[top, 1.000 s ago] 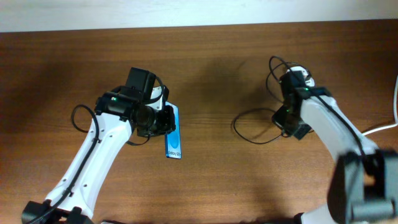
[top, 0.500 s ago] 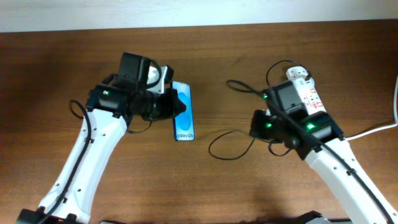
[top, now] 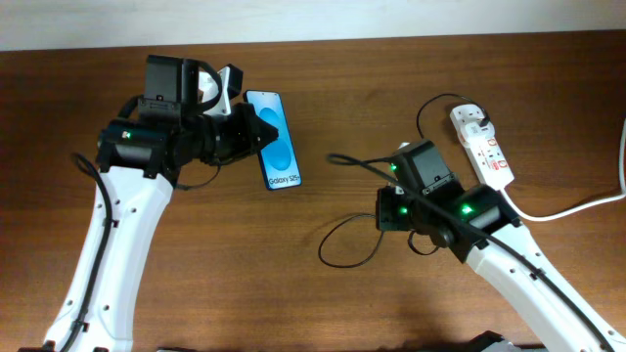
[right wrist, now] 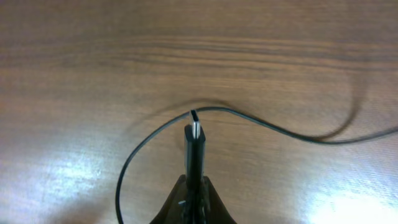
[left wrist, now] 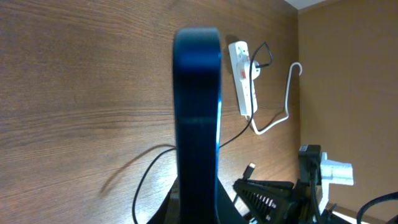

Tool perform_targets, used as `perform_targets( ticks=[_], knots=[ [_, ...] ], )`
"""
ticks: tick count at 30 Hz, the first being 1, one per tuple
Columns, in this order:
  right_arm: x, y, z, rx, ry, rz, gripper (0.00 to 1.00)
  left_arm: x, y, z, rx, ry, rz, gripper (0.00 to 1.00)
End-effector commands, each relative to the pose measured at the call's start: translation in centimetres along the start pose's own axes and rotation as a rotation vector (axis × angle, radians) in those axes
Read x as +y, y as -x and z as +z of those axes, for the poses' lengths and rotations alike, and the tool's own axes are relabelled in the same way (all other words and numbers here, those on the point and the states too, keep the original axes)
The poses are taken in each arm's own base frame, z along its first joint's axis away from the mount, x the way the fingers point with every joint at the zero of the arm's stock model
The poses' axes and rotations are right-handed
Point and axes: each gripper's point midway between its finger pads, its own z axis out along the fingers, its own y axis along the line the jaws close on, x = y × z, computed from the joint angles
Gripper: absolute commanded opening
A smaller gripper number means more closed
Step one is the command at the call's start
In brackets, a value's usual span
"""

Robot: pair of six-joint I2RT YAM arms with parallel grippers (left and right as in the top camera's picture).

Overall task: Plug charger to phone and switch on socket
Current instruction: 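Grasp the black USB-C cable end with the right gripper, then carry the cable end with the right gripper toward the phone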

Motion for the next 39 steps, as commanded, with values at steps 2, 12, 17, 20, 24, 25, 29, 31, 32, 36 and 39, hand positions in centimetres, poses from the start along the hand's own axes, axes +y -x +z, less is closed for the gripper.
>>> perform_targets(
  ticks=[2, 12, 17, 20, 24, 25, 29, 31, 32, 36, 39],
  knots=[
    [2.2, -0.9, 0.3, 0.031, 0.128, -0.162, 0.04, -1.1, 0.8, -1.4, -0.043, -0.022, -0.003, 0.00],
    [3.4, -2.0, 1.4, 0.077, 0.149, -0.237, 0.04, 0.5, 1.6, -0.9, -0.071, 0.053, -0.032, 0.00],
    [3.5, -2.0, 1.4, 0.076, 0.151, -0.240, 0.04, 1.2, 2.0, 0.0, -0.063, 0.060, -0.090, 0.00],
    [3.5, -2.1, 1.4, 0.080, 0.149, -0.239, 0.04, 1.1, 2.3, 0.2, -0.071, 0.055, -0.116, 0.00],
    [3.8, -2.4, 1.3, 0.093, 0.175, -0.260, 0.04, 1.0, 2.8, 0.3, -0.088, 0.044, -0.159, 0.00],
    [4.1, -2.5, 1.2, 0.098, 0.192, -0.276, 0.04, 1.0, 2.9, 0.3, -0.089, 0.044, -0.159, 0.00],
    [4.1, -2.4, 1.2, 0.091, 0.192, -0.291, 0.04, 1.2, 2.9, 0.3, -0.094, 0.052, -0.160, 0.00],
    [4.2, -2.2, 1.2, 0.084, 0.196, -0.291, 0.04, 1.3, 3.0, 0.3, -0.099, 0.060, -0.159, 0.00],
    [4.2, -2.2, 1.2, 0.085, 0.195, -0.291, 0.04, 1.3, 3.0, 0.3, -0.099, 0.060, -0.159, 0.00],
    [4.2, -2.2, 1.2, 0.086, 0.196, -0.291, 0.04, 1.4, 2.8, 0.3, -0.093, 0.064, -0.155, 0.00],
    [4.1, -2.2, 1.3, 0.084, 0.192, -0.297, 0.04, 1.6, 2.5, 0.3, -0.077, 0.075, -0.108, 0.00]
  ],
)
